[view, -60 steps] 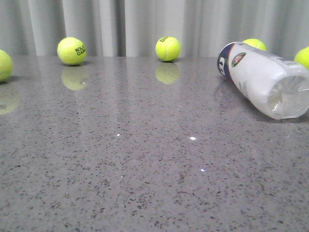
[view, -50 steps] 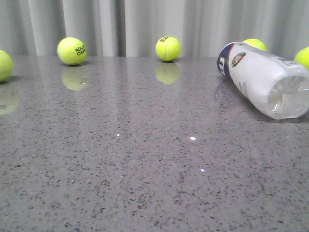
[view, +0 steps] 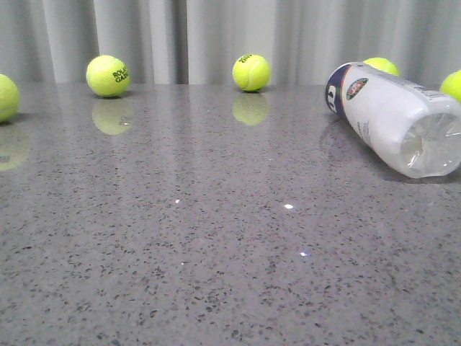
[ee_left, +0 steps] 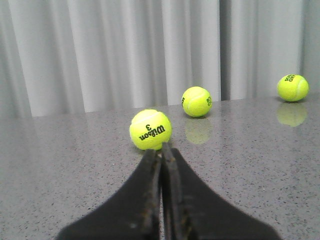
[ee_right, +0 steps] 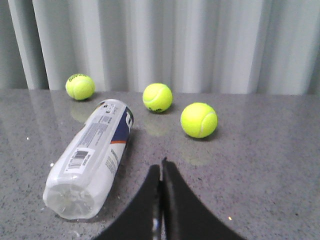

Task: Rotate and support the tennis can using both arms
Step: 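Move the right gripper toward the white-and-blue tennis can lying on its side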

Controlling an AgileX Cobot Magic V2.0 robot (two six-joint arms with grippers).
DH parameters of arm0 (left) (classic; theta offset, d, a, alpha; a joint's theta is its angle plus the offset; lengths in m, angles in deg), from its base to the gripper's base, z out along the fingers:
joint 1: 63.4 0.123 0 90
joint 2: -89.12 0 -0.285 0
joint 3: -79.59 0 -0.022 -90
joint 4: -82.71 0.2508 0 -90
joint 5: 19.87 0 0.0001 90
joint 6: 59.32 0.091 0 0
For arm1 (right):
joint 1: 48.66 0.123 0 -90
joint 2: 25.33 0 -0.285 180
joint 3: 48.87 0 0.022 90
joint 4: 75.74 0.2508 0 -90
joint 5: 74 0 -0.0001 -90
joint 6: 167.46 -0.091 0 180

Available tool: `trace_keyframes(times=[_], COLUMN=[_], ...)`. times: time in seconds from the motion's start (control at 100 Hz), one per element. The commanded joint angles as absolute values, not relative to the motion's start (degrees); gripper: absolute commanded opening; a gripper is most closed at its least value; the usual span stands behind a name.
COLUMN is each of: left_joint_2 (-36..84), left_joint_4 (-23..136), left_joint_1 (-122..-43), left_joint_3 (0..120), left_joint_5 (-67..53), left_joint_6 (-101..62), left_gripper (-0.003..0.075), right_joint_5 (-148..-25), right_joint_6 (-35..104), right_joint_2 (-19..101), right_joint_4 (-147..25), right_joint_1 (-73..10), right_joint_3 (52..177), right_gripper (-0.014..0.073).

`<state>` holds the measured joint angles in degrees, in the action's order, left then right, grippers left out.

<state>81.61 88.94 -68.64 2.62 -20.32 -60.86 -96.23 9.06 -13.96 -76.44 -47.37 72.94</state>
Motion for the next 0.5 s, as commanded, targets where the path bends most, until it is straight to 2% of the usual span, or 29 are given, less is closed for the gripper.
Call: trace_keyframes(times=[0.0,0.25,0.49], left_joint_2=[83.74,83.74,83.74], left_joint_4=[88.89,88.89,88.89], left_joint_1=[-68.41,-68.41,-68.41], left_joint_3=[-0.10,-0.10,-0.10], left_joint_5=[-25.07,-25.07,-25.07], left_joint_6=[-61.42,-61.42,-61.42], left_gripper=[-0.0021,-0.0021,-0.0021], right_joint_5=[-102.02,-123.65,-126.92], right_joint_6=[9.26,9.26,9.26], right_joint_2=[-7.68,9.45,18.78], right_joint_4=[-77.06,-76.95,-76.81], right_joint_1=[-47.77,-47.77,-47.77], right_joint_3=[81.87,103.04,108.52], right_gripper=[-0.0067,-0.0067,-0.0056])
